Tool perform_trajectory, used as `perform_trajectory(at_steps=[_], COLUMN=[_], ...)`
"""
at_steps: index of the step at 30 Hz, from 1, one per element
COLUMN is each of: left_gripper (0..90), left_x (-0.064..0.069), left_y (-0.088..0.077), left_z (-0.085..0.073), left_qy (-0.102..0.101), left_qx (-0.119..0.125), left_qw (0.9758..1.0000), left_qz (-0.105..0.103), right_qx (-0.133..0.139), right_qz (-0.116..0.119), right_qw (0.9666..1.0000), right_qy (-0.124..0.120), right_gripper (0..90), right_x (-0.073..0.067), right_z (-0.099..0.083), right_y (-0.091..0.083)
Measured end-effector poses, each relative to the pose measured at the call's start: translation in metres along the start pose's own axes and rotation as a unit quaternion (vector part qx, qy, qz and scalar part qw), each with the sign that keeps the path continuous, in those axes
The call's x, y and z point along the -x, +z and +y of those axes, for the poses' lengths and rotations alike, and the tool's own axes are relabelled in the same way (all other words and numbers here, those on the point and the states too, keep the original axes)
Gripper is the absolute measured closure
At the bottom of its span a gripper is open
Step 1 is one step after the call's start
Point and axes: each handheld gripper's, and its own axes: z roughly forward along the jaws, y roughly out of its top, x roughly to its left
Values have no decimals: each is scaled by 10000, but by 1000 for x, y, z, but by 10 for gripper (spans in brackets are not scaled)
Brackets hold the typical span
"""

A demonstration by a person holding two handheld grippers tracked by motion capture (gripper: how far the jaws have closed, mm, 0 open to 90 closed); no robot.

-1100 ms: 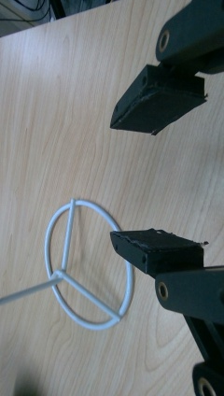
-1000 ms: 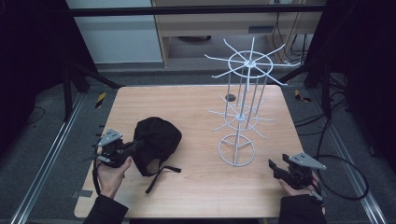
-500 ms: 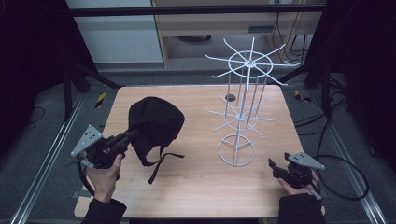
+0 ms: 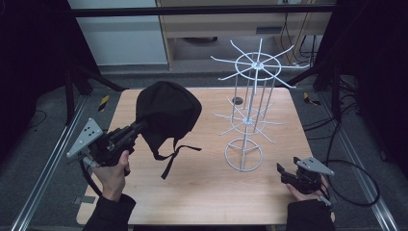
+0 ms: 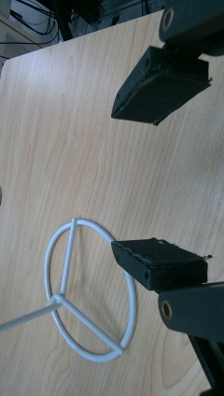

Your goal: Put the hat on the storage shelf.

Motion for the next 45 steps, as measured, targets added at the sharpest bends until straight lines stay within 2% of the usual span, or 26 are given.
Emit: perform_trajectory(at_steps=[2, 5, 6, 7, 8, 9, 12, 14, 15, 23, 24, 28, 29, 33, 36, 40, 45], left_gripper=[864, 864, 865, 865, 865, 865, 865, 865, 865, 866, 866, 866, 865, 866, 865, 865, 865], left_x=[1, 3, 3, 4, 4, 5, 6, 7, 9, 16, 16, 18, 21, 26, 35, 42, 42], left_y=[3, 5, 5, 5, 5, 6, 8, 8, 10, 13, 13, 13, 14, 18, 27, 36, 46], left_z=[8, 19, 19, 25, 25, 30, 34, 36, 38, 49, 52, 57, 59, 62, 64, 62, 51], left_qy=[52, 92, 92, 47, 47, -28, -149, -159, -160, -124, -185, -164, -163, -163, -114, -5, -23], left_qx=[-15, 91, 91, 199, 199, 347, 607, 668, 767, 948, 1045, 1138, 1181, 1206, 1154, 970, 756], left_qw=[9999, 9997, 9997, 9993, 9993, 9984, 9962, 9956, 9946, 9925, 9909, 9896, 9886, 9875, 9870, 9892, 9909], left_qz=[-114, -222, -222, -311, -311, -438, -602, -634, -682, -762, -827, -868, -918, -998, -1110, -1102, -1116], right_qx=[-4, 1, 1, 14, 14, 18, 2, 2, 8, 7, 7, 5, 1, -15, -17, -33, -44], right_qz=[-2, 2, 2, -11, -11, -14, -14, -10, -10, -9, -14, -12, -10, -5, 4, 13, 12], right_qw=[10000, 10000, 10000, 10000, 10000, 10000, 10000, 10000, 10000, 10000, 10000, 10000, 10000, 10000, 10000, 10000, 9999], right_qy=[-5, -24, -24, -51, -51, -58, -53, -54, -49, -66, -71, -89, -97, -93, -95, -93, -129], right_gripper=[307, 307, 307, 307, 307, 307, 307, 307, 307, 307, 307, 308, 307, 307, 308, 307, 307], right_x=[0, 0, 0, 0, 0, 0, 0, 0, 0, 0, 0, 0, 0, 0, 0, -1, -1], right_z=[0, 0, 0, 0, 0, 0, 0, 0, 0, 0, 0, 0, -1, -1, -1, -1, -1], right_y=[0, 0, 0, 0, 0, 1, 1, 1, 1, 1, 1, 1, 1, 2, 2, 2, 2])
